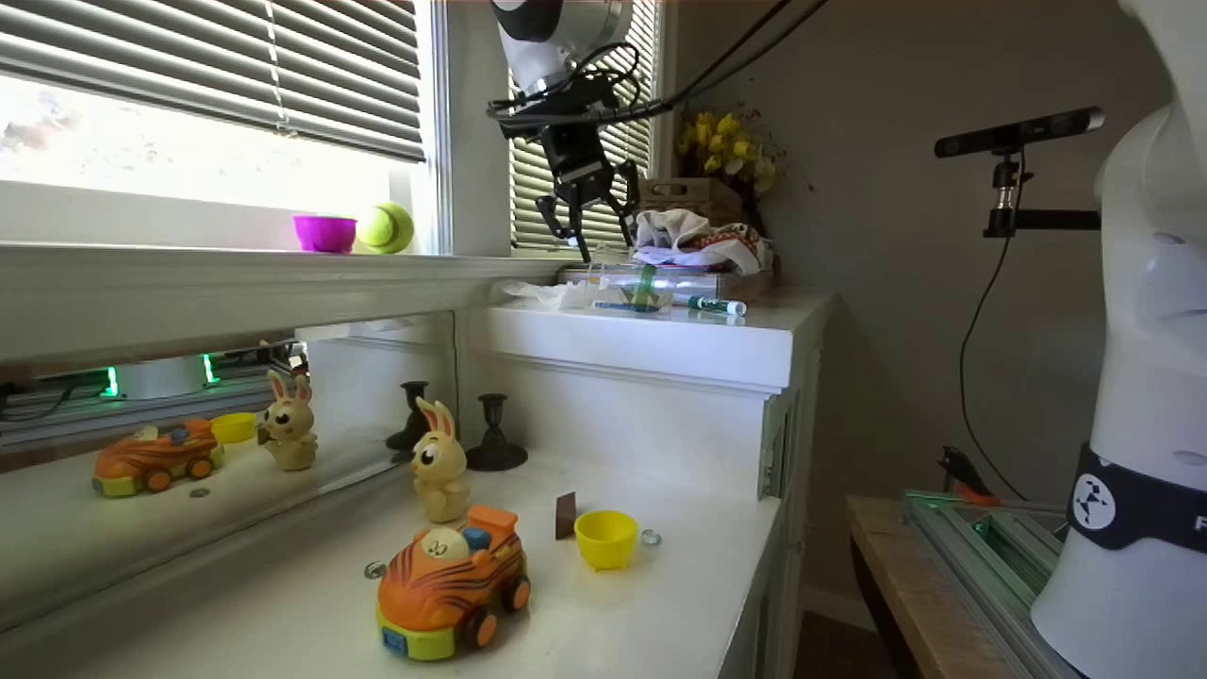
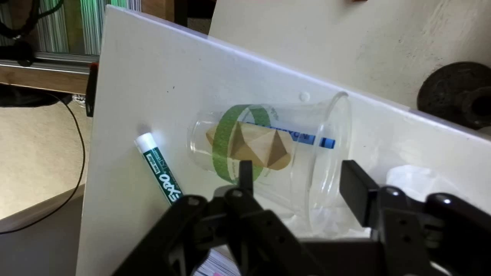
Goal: Place the clear cup upright.
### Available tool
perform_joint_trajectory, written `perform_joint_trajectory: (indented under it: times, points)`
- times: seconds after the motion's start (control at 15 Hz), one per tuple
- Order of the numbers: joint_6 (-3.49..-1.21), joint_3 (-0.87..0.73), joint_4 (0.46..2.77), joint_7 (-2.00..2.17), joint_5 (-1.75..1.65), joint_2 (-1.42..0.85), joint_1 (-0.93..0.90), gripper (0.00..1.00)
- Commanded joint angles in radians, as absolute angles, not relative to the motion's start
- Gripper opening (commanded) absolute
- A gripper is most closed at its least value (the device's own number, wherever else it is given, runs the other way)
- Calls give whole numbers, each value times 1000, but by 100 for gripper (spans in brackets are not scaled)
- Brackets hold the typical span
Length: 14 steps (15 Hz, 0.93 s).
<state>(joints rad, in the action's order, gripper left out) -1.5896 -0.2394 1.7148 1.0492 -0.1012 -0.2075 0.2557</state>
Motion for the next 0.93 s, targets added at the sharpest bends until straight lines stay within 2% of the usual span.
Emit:
perform_joint_trajectory:
  times: [0.0,0.07,0.13,0.4,0.67,0.87]
  points:
    - [-1569,-251,1702,1021,-81,-207,249,46]
    - [-1569,-251,1702,1020,-82,-207,249,35]
    - [-1568,-250,1702,1018,-82,-206,249,31]
    - [-1566,-250,1701,1011,-82,-197,248,21]
    - [-1565,-248,1708,1003,-87,-178,243,22]
    - [-1563,-246,1722,997,-89,-150,239,12]
